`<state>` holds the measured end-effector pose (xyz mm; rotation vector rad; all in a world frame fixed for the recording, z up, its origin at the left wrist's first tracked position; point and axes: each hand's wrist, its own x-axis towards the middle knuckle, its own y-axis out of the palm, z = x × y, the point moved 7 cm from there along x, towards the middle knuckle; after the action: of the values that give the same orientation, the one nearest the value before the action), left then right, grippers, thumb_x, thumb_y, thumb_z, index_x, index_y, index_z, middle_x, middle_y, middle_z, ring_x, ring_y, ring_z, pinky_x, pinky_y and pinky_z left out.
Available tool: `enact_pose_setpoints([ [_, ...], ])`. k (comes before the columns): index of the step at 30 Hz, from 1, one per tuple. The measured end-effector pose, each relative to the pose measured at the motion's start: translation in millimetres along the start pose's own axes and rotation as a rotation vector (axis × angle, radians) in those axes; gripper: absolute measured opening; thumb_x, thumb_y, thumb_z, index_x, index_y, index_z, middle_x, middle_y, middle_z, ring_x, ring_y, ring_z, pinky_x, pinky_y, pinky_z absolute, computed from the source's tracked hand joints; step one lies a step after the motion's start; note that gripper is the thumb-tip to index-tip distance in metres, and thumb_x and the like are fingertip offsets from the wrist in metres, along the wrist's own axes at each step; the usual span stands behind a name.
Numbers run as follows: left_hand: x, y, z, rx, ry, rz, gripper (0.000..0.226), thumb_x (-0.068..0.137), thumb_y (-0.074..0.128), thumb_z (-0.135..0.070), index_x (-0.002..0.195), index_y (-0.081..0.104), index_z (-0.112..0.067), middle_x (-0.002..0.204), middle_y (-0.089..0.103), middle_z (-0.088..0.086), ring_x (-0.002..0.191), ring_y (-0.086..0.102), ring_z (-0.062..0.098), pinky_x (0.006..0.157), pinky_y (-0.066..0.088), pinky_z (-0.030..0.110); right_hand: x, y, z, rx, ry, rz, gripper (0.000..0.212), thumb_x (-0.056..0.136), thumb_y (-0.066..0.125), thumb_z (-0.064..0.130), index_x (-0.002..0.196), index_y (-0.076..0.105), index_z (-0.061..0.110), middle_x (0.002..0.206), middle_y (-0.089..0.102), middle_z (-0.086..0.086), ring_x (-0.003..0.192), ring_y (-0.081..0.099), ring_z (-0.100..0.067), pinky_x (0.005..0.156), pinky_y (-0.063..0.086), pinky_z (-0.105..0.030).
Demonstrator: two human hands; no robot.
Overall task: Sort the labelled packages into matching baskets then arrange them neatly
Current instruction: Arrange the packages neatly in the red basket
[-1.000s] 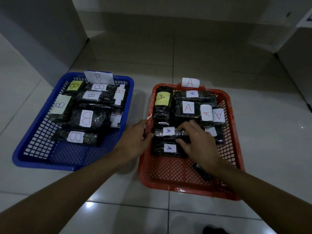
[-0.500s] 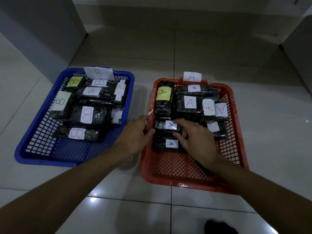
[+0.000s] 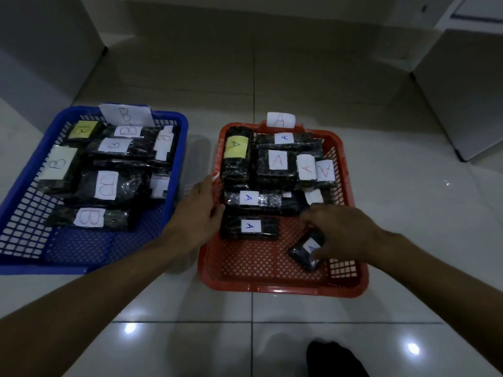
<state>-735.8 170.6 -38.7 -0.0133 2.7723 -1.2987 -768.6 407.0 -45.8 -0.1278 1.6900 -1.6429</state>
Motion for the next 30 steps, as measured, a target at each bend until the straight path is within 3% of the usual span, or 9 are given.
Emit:
enact_pose_setpoints([
  [3,2,0,1,0.018,-0.025,-0.025,0.047,0.095,0.052,-0.018,0.138,0.034,-0.012,0.126,0.051,0.013,0.114,0.051,0.025,0.086,0.035,0.026,-6,23,5,-0.134,-0.059,0.1,0.066,0.073,0.081,0.037,0.131,0.051,0.029,0.129,0.048,0.005,0.116,0.055,-0.018,0.087,0.056,-0.04],
  [10,3,3,1,0.062,-0.036,-0.01,0.043,0.095,0.05,-0.015,0.136,0.035,-0.01,0.117,0.055,0.014,0.102,0.055,0.027,0.079,0.036,0.028,-8,10,9,-0.028,0.041,-0.165,0.056,0.082,0.072,0.047,0.129,0.051,0.026,0.127,0.056,0.002,0.116,0.056,-0.021,0.09,0.053,-0.039],
  [14,3,4,0,0.039,-0.03,-0.009,0.04,0.096,0.049,-0.014,0.133,0.036,-0.01,0.104,0.054,0.007,0.086,0.049,0.015,0.075,0.039,0.028,-2,10,19,-0.017,0.006,-0.206,0.048,0.087,0.069,0.041,0.129,0.055,0.025,0.126,0.055,0.003,0.116,0.055,-0.021,0.091,0.05,-0.036],
  [20,2,4,1,0.03,-0.025,-0.011,0.041,0.095,0.05,-0.014,0.134,0.035,-0.012,0.101,0.053,0.004,0.089,0.057,0.022,0.079,0.045,0.032,1,17,20,0.016,-0.002,-0.223,0.056,0.086,0.071,0.026,0.137,0.048,0.019,0.14,0.048,-0.003,0.128,0.045,-0.024,0.107,0.04,-0.036],
  [23,2,4,0,0.01,-0.028,-0.007,0.042,0.095,0.051,-0.017,0.134,0.034,-0.017,0.106,0.052,0.0,0.093,0.056,0.016,0.079,0.045,0.029,-6,16,20,-0.008,0.012,-0.249,0.056,0.081,0.073,0.027,0.129,0.047,0.021,0.13,0.057,-0.004,0.119,0.049,-0.023,0.097,0.044,-0.035],
  [26,10,-7,-2,0.036,0.003,-0.06,0.04,0.093,0.056,-0.026,0.128,0.037,-0.019,0.109,0.045,-0.004,0.093,0.049,0.012,0.075,0.041,0.028,-14,-2,21,0.022,-0.012,-0.419,0.043,0.074,0.073,0.032,0.11,0.051,0.024,0.104,0.068,0.002,0.097,0.051,-0.019,0.079,0.048,-0.035],
  [28,23,-16,-5,0.068,0.016,-0.111,0.032,0.091,0.058,-0.03,0.116,0.041,-0.018,0.105,0.046,-0.002,0.091,0.048,0.014,0.072,0.037,0.029,-15,-13,19,0.051,-0.025,-0.471,0.041,0.076,0.07,0.034,0.111,0.051,0.024,0.103,0.067,0.004,0.097,0.052,-0.018,0.081,0.048,-0.037],
  [30,35,-21,-6,0.079,-0.011,-0.128,0.028,0.091,0.058,-0.031,0.111,0.044,-0.017,0.103,0.048,0.001,0.09,0.049,0.016,0.071,0.035,0.028,-12,-8,20,0.02,-0.008,-0.367,0.047,0.078,0.07,0.044,0.118,0.05,0.025,0.114,0.062,0.003,0.104,0.053,-0.019,0.088,0.05,-0.039],
])
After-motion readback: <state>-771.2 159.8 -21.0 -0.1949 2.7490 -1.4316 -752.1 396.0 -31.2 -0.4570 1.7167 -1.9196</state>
